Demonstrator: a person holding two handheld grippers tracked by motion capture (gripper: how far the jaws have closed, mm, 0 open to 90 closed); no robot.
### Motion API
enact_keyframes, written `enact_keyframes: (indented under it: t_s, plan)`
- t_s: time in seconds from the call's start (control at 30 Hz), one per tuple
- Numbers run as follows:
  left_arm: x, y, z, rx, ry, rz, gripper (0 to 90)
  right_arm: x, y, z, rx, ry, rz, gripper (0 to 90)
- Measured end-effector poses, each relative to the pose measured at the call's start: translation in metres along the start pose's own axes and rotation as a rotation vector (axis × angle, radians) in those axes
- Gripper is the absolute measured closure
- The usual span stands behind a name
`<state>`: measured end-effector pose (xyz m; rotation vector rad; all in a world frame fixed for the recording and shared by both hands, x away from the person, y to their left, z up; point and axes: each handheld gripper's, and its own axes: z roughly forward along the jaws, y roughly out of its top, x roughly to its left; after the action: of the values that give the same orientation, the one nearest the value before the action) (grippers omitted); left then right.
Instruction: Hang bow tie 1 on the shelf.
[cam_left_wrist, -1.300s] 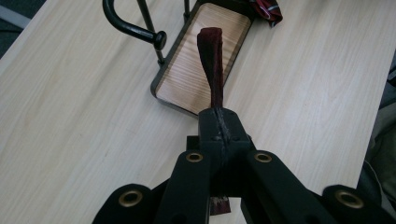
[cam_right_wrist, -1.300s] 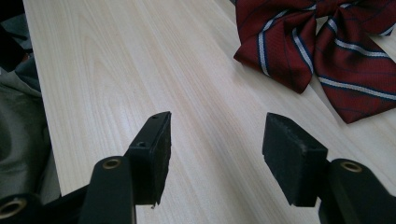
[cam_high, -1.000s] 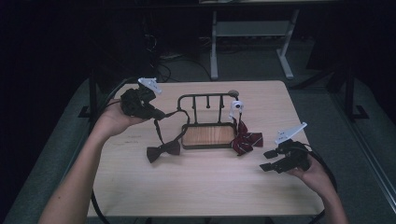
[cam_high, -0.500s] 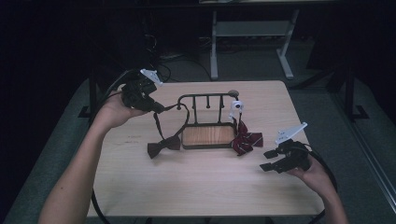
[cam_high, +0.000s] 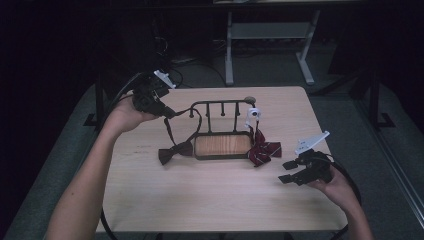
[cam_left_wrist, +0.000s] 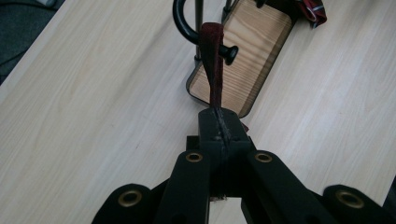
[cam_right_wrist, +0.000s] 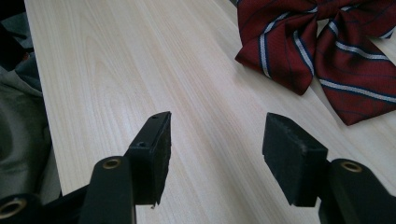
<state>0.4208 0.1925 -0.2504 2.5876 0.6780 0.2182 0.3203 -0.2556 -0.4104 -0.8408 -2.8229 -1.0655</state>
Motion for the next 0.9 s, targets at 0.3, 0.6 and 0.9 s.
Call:
enact_keyframes:
  t_s: [0.3, 0.6, 0.9]
  plan:
    - [0.0068, -0.0010, 0.0044, 0.018, 0.018, -0.035, 89.7, 0.0008, 0.0000, -0.0008, 0.001, 0.001, 0.005, 41.8]
    - [0.0091, -0.0011, 0.0081, 0.050, 0.025, -0.032, 88.4, 0.0011, -0.0006, -0.0014, -0.002, 0.000, 0.009, 41.8]
    - [0.0046, 0.0001, 0.0090, 0.062, 0.050, -0.029, 74.2, 0.0018, -0.0008, -0.0027, -0.004, -0.009, 0.000, 41.7]
